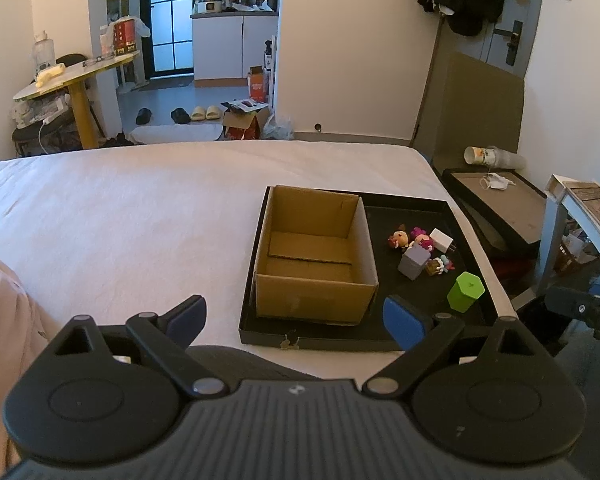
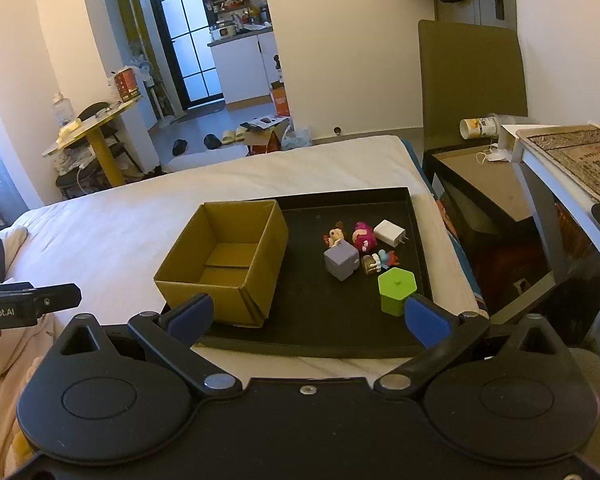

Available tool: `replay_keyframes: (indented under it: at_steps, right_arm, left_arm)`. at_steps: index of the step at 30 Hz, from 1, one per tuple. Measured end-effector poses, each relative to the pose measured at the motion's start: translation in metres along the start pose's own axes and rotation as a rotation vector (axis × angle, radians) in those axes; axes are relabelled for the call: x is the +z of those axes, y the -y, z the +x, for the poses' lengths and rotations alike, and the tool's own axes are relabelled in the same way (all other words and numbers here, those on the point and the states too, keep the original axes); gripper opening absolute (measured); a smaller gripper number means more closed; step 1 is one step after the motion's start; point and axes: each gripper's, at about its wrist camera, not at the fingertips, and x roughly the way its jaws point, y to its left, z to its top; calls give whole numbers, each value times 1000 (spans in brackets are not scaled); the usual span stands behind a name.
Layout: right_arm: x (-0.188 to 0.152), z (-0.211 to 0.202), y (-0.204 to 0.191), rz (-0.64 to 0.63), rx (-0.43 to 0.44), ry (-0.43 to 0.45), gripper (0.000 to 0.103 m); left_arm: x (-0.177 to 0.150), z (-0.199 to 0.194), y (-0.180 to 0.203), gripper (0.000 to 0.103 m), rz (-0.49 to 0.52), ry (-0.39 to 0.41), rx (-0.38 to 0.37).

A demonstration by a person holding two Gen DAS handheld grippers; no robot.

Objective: Organize rigid objects

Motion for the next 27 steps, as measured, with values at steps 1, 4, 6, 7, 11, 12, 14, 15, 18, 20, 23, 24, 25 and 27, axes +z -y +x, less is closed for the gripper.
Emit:
replay_keyframes:
  at_steps: [1,4,6,7,11,12,14,15,18,20,23,24,25,27]
  right_arm:
    - [0,2,1,-1,-5,0,103]
    - [0,7,2,1,-21,4,103]
    - [1,12,4,16,-27,-7,103]
    - [0,14,6,22,-24,-12,103]
    - [1,24,11,45,4,-51,103]
    - [1,26,13,56,8,-56,103]
    - [2,29,15,59,-7,-62,103]
    - [3,30,15,60,-9,-65,103]
    - [5,33,20,83,15,-62,103]
    - [7,37,22,75,-7,-56,103]
    - [8,46,26,87,-19,-65,103]
    - [9,50,28,97,-25,-70,103]
    - [9,54,29,100,-32,-76,103]
    - [10,61,30,97,-49,-81,103]
  left_arm:
    - [0,2,-1,94,-1,-3,-1]
    - [2,7,-5,94,-11,-5,5]
    - [4,10,-6,94,-20,-3,16]
    - [5,12,-8,94,-21,-4,15]
    - [10,22,-15,94,-29,-18,29]
    - [11,24,-17,94,-37,-18,32]
    - [13,28,-19,94,-47,-24,36]
    - [14,31,-20,94,-50,-30,39]
    - [18,40,-21,94,-57,-37,49]
    - [21,46,-22,94,-71,-46,53]
    - [24,53,-24,93,-79,-53,50]
    - [25,56,-24,93,-80,-55,55]
    - [26,59,-24,92,-82,-58,58]
    - [28,65,-26,92,-95,-69,60]
